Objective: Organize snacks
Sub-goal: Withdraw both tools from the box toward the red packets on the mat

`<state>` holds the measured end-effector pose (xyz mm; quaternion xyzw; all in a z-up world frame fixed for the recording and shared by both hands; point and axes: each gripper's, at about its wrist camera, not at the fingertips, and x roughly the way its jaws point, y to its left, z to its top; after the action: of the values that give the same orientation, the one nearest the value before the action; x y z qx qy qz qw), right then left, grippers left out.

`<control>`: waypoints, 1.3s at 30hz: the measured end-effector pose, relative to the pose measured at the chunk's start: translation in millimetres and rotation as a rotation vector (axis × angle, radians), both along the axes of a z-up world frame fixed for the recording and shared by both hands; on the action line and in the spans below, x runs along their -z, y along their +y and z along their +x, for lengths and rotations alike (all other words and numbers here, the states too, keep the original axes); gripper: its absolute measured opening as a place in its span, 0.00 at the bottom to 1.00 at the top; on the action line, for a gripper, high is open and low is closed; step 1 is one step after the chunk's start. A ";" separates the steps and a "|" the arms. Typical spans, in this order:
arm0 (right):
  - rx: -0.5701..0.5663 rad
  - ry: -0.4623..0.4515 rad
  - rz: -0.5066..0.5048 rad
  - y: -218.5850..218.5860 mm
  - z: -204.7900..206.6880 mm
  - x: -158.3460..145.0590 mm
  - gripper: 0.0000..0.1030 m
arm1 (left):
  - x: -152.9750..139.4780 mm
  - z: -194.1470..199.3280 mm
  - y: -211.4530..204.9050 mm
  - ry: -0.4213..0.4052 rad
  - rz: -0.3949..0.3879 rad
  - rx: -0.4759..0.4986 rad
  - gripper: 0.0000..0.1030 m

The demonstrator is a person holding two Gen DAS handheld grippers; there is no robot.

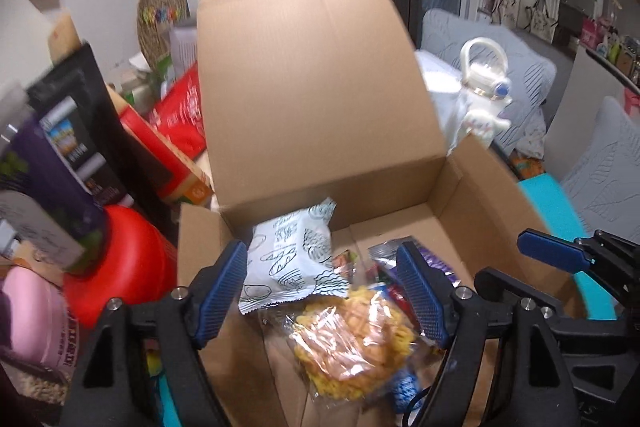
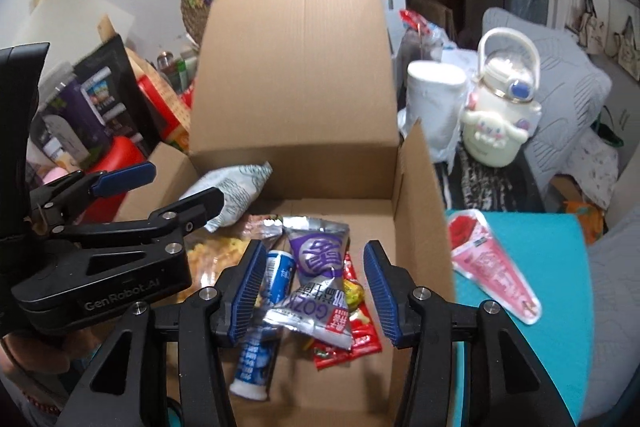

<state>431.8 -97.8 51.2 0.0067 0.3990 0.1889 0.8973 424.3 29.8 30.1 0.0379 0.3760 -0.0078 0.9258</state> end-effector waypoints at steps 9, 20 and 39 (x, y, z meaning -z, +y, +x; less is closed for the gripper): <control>0.000 -0.122 0.007 -6.2 -46.1 -53.8 0.49 | -54.7 -47.4 -5.2 -0.109 0.003 0.021 0.75; 0.000 -0.253 0.009 -11.0 -111.8 -101.3 0.49 | -101.9 -113.6 -9.6 -0.225 -0.011 0.051 0.75; 0.014 -0.375 0.009 -22.2 -209.5 -118.5 0.53 | -105.5 -211.1 -16.8 -0.275 -0.051 0.133 0.75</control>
<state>222.3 -120.0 169.7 -0.0219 0.2236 0.1823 0.9572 213.2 13.0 135.6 0.0398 0.2417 -0.0732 0.9668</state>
